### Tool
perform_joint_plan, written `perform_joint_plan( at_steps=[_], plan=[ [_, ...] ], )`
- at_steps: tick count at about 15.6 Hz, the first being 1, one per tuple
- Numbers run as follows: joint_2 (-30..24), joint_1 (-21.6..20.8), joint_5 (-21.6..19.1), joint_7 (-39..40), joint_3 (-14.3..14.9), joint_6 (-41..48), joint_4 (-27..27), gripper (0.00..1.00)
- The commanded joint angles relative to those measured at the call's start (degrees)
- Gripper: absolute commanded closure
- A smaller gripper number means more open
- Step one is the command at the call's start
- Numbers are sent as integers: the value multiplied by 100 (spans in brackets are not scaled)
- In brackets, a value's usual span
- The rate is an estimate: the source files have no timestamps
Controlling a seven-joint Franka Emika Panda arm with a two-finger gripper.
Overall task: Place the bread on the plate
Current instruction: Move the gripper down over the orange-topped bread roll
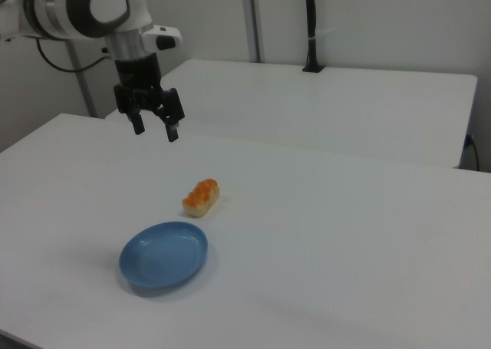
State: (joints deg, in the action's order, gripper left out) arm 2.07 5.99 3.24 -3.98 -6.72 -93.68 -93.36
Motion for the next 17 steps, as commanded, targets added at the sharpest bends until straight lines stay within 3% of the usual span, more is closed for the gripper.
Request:
perform_joint_plan(
  at_steps=[1,7,17],
  plan=[
    [477,-115,-105,-14,30,-571,159,0],
    [1391,-352,-34,-50,30,-1300,336,0],
    [2517,-379,211,-384,30,-2548,327,0]
  ],
)
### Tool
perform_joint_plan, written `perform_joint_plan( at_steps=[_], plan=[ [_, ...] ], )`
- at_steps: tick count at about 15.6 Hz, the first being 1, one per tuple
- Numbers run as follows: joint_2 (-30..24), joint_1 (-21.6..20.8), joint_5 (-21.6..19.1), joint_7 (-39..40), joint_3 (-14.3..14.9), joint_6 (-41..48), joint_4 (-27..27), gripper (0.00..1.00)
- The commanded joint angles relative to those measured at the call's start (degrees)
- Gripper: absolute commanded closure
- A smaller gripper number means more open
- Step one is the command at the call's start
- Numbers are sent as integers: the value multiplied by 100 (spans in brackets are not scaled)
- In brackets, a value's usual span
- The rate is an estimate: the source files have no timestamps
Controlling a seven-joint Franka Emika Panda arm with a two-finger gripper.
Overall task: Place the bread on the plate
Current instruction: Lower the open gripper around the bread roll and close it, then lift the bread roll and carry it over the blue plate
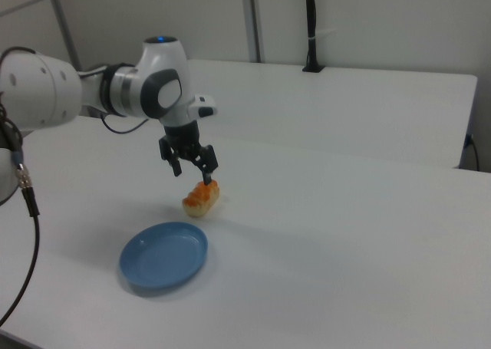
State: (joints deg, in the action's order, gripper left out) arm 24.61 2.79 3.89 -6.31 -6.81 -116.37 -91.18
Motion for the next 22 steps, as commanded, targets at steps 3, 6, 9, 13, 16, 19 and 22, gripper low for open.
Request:
perform_joint_plan(
  at_steps=[3,6,9,13,16,19,22],
  plan=[
    [430,-68,156,-160,39,-562,118,0],
    [597,-77,148,-195,30,-852,118,0],
    [764,-217,148,-317,13,-993,118,0],
    [835,-226,271,-503,21,-1213,109,46],
    [800,-209,314,-442,30,-1213,118,69],
    [537,-173,376,-389,30,-1169,74,70],
    [-121,-51,367,-21,30,-1047,-469,70]
  ],
)
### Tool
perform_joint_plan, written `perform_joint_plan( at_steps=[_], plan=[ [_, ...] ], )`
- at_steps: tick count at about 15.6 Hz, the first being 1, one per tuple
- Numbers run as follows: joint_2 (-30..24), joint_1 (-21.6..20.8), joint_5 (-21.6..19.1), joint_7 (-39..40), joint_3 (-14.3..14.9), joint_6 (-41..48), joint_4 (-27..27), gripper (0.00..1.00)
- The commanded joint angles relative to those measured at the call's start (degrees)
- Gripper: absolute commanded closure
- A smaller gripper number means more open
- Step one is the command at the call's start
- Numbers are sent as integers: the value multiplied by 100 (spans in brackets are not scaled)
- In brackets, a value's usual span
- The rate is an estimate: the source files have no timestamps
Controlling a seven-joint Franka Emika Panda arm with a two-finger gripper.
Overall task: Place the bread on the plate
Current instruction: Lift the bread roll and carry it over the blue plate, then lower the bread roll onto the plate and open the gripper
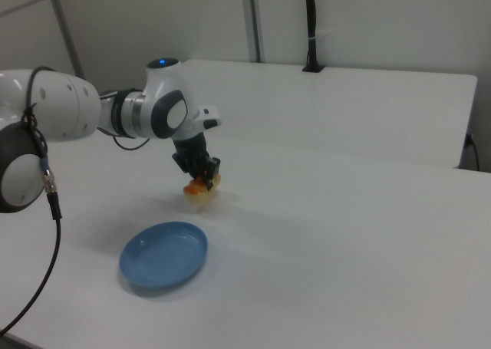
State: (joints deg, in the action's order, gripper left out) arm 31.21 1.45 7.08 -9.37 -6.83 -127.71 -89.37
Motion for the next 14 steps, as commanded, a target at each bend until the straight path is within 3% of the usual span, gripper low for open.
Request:
perform_joint_plan(
  at_steps=[1,7,10,14],
  plan=[
    [-1053,101,48,408,33,175,-895,69],
    [-2820,162,39,787,15,281,-3100,69],
    [-3208,171,39,788,15,238,-3682,69],
    [-3280,171,39,779,15,-131,-4000,69]
  ],
)
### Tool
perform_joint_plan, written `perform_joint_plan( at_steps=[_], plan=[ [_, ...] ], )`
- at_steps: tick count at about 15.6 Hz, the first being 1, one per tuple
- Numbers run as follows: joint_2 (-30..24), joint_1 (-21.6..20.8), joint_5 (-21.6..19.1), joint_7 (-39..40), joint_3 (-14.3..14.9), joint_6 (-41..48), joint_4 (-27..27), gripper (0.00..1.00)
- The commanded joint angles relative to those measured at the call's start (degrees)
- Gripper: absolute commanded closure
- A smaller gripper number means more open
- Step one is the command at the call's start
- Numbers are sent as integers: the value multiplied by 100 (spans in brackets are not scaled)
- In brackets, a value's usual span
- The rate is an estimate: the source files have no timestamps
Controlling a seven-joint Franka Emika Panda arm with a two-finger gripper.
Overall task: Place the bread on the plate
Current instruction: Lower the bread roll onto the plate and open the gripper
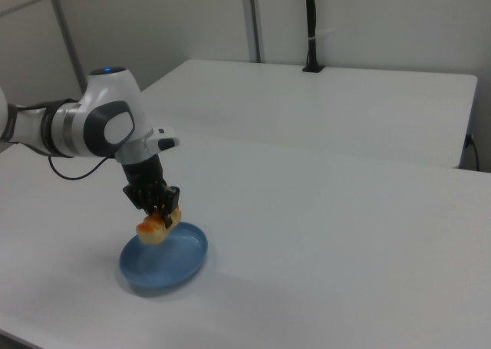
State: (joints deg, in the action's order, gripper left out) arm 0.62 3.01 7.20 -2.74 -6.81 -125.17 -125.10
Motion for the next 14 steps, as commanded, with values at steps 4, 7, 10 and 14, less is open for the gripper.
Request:
perform_joint_plan(
  at_steps=[4,7,10,14],
  plan=[
    [-89,25,36,116,22,-930,-700,68],
    [25,147,54,116,22,-956,-700,57],
    [26,200,63,116,22,-930,-657,0],
    [-10,174,63,72,22,-423,-289,0]
  ],
)
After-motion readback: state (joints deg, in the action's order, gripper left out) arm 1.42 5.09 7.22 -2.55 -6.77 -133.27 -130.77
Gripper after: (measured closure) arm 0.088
